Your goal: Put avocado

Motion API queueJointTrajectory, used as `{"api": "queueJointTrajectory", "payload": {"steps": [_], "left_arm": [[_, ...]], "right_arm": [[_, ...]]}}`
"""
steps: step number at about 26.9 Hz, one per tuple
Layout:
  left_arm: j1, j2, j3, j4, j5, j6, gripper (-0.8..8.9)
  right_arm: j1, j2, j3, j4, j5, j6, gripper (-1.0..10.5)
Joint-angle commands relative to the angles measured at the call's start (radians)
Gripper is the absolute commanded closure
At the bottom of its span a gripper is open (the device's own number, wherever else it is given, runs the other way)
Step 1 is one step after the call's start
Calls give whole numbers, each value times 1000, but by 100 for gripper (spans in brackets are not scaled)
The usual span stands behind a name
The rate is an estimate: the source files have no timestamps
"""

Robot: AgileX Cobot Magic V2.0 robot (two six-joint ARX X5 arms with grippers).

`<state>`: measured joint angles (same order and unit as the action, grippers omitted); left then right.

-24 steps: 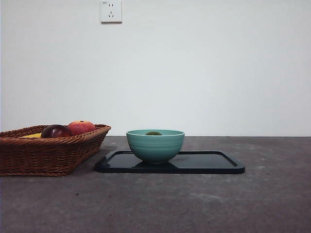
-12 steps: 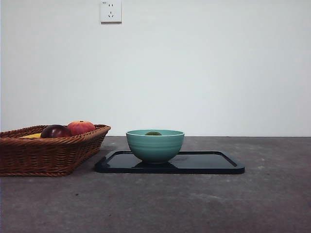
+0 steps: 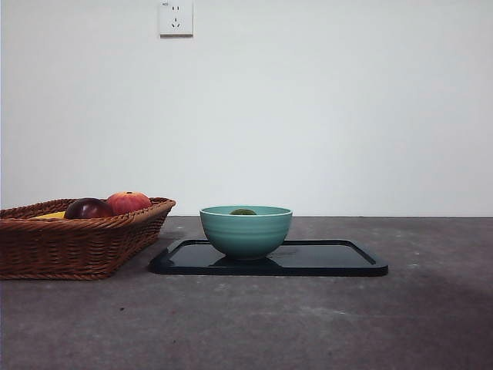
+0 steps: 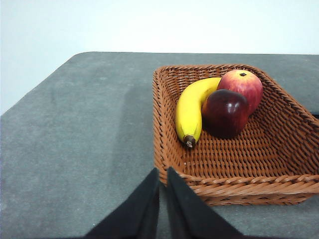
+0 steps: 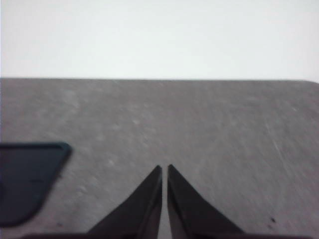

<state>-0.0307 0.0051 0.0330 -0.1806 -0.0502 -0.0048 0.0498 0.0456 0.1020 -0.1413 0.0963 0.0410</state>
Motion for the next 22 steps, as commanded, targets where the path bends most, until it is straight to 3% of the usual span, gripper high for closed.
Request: {"api": "queueJointTrajectory", "payload": {"steps": [1,7,22], "left_arm": [[1,-2,-22,-6,3,15,790],[1,-2,-22,-6,3,15,790],[1,-2,-22,-6,3,15,791]], "right_arm": [[-28,-23,-30,18,-4,-8,935],[-71,-42,-71,13,-78,-58,934],[-74,-42,-91,-26,-78,-93,935]]}}
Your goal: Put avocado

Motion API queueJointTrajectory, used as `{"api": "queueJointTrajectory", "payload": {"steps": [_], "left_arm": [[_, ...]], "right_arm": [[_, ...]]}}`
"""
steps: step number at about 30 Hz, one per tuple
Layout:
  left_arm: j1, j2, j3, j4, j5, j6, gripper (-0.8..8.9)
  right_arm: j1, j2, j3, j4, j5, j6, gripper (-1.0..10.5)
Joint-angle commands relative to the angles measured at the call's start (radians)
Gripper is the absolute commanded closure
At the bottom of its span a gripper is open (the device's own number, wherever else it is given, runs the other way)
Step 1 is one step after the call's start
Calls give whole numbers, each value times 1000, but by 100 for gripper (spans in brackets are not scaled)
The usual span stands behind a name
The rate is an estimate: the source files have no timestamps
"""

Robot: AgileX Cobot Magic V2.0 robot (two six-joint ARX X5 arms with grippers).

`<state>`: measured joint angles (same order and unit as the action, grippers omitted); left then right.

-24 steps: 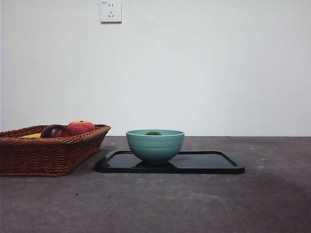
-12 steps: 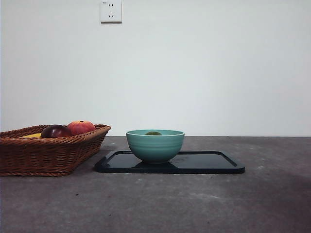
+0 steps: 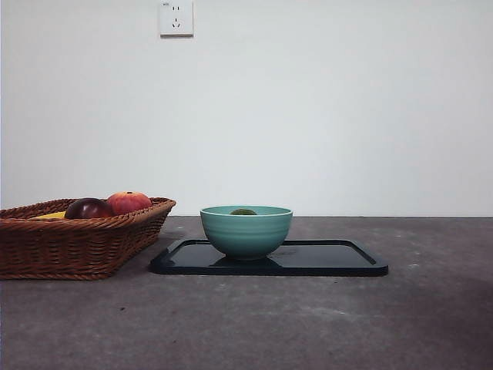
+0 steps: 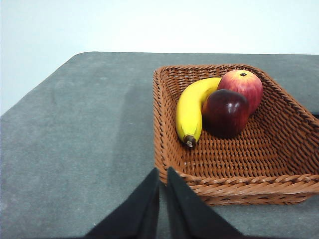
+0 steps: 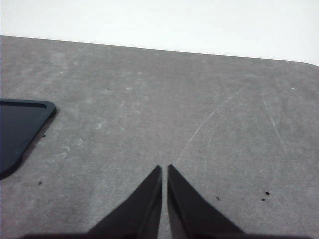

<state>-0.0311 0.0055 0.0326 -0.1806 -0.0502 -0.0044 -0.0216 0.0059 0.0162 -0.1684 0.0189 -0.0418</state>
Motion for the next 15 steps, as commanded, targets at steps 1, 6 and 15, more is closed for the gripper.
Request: {"api": "queueJointTrajectory", "payload": {"steps": [1,6,15], "left_arm": [[1,-2,-21,-6,3,15,790],[1,-2,-22,-6,3,15,790],[1,-2,-21,-6,3,15,790]], "right_arm": [[-2,-2,-5,8,0,-11,934],[-2,-2,-5,11,0,-11,935],[-2,-2,-5,11,0,-11,934]]}}
